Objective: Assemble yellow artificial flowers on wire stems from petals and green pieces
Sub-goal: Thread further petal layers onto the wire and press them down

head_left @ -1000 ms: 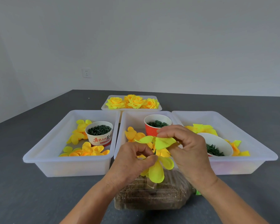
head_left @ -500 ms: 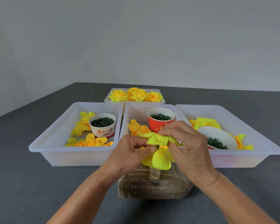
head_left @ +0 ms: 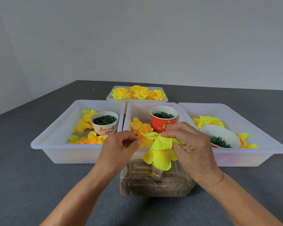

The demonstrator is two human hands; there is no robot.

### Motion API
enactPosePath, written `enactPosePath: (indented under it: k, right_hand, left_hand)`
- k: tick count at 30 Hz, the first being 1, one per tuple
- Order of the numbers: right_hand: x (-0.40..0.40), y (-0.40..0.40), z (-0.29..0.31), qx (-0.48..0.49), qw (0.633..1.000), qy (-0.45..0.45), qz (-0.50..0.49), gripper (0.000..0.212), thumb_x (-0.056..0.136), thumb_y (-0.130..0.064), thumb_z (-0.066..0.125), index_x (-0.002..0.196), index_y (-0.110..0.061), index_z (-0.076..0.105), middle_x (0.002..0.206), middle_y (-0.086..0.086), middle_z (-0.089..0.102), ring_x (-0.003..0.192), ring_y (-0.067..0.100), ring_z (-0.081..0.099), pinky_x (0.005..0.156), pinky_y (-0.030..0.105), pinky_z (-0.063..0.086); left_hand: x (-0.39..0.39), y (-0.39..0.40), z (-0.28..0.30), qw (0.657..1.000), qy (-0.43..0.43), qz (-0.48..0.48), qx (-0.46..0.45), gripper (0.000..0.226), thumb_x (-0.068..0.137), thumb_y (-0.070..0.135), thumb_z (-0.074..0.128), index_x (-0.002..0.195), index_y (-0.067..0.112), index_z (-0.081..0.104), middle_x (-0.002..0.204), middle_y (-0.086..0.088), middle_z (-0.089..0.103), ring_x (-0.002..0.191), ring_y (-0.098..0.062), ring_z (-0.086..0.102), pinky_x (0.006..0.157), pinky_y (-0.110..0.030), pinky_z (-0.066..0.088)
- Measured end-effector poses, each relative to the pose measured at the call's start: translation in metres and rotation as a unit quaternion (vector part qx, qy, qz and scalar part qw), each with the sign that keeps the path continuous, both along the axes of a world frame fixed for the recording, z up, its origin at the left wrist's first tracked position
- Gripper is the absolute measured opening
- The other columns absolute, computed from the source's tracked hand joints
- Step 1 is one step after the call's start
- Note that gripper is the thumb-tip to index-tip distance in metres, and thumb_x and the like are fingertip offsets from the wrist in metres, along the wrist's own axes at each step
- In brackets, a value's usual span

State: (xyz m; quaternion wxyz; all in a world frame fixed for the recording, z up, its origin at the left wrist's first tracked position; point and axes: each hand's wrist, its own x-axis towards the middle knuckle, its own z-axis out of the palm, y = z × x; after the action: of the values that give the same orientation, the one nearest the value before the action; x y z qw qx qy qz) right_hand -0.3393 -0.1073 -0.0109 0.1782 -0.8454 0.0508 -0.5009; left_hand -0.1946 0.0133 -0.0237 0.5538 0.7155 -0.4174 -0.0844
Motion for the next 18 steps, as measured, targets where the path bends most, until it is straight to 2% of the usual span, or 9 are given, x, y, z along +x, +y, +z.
enactPosePath:
  k: [2, 4, 7, 10, 13, 18]
  right_hand:
    - [0.0, 0.0, -0.001, -0.009, 1.0, 0.004, 0.002, 0.03, 0.066, 0.015, 0.056, 0.085, -0.001, 0.074, 0.084, 0.007, 0.068, 0.078, 0.019, 0.063, 0.072, 0.024, 0.051]
    - [0.0, 0.0, -0.002, -0.012, 1.0, 0.007, 0.001, 0.031, 0.065, 0.015, 0.056, 0.085, -0.001, 0.074, 0.084, 0.008, 0.068, 0.078, 0.019, 0.063, 0.072, 0.026, 0.051]
    - [-0.001, 0.001, -0.004, -0.012, 1.0, 0.009, 0.001, 0.032, 0.065, 0.014, 0.056, 0.085, -0.002, 0.074, 0.083, 0.007, 0.068, 0.079, 0.016, 0.061, 0.073, 0.025, 0.051]
    - [-0.002, 0.002, -0.006, -0.023, 1.0, 0.014, -0.001, 0.031, 0.066, 0.014, 0.054, 0.084, -0.002, 0.074, 0.083, 0.007, 0.067, 0.077, 0.021, 0.064, 0.072, 0.028, 0.051]
    - [-0.002, 0.002, -0.007, -0.029, 0.999, 0.02, -0.005, 0.03, 0.068, 0.013, 0.054, 0.085, -0.003, 0.074, 0.084, 0.007, 0.067, 0.077, 0.024, 0.064, 0.071, 0.03, 0.051]
    - [-0.003, 0.002, -0.007, -0.023, 0.999, 0.03, -0.006, 0.026, 0.07, 0.007, 0.06, 0.091, -0.003, 0.073, 0.087, 0.007, 0.068, 0.08, 0.024, 0.065, 0.072, 0.033, 0.053]
  left_hand:
    - [-0.002, 0.004, 0.0, 0.999, 0.033, 0.019, 0.015, 0.018, 0.084, 0.014, 0.067, 0.066, 0.016, 0.063, 0.057, 0.003, 0.066, 0.049, -0.007, 0.057, 0.045, -0.013, 0.039]
    - [-0.006, 0.007, 0.002, 0.995, 0.084, 0.001, 0.051, 0.017, 0.084, 0.02, 0.067, 0.073, 0.01, 0.06, 0.059, -0.003, 0.068, 0.045, -0.012, 0.058, 0.039, -0.015, 0.036]
    - [-0.012, 0.01, 0.007, 0.98, 0.16, -0.042, 0.112, 0.026, 0.083, 0.028, 0.069, 0.086, 0.005, 0.057, 0.065, -0.007, 0.071, 0.045, -0.015, 0.059, 0.039, -0.019, 0.037]
    - [-0.013, 0.009, 0.01, 0.959, 0.252, -0.066, 0.115, 0.027, 0.08, 0.018, 0.072, 0.092, 0.003, 0.054, 0.067, -0.011, 0.071, 0.045, -0.015, 0.059, 0.039, -0.02, 0.038]
    - [-0.013, 0.008, 0.01, 0.951, 0.285, -0.061, 0.108, 0.028, 0.076, 0.008, 0.074, 0.096, 0.003, 0.054, 0.065, -0.01, 0.07, 0.045, -0.015, 0.058, 0.04, -0.02, 0.039]
    - [-0.014, 0.006, 0.01, 0.946, 0.3, -0.057, 0.109, 0.025, 0.078, 0.008, 0.071, 0.097, 0.003, 0.055, 0.064, -0.009, 0.07, 0.044, -0.015, 0.058, 0.039, -0.02, 0.04]
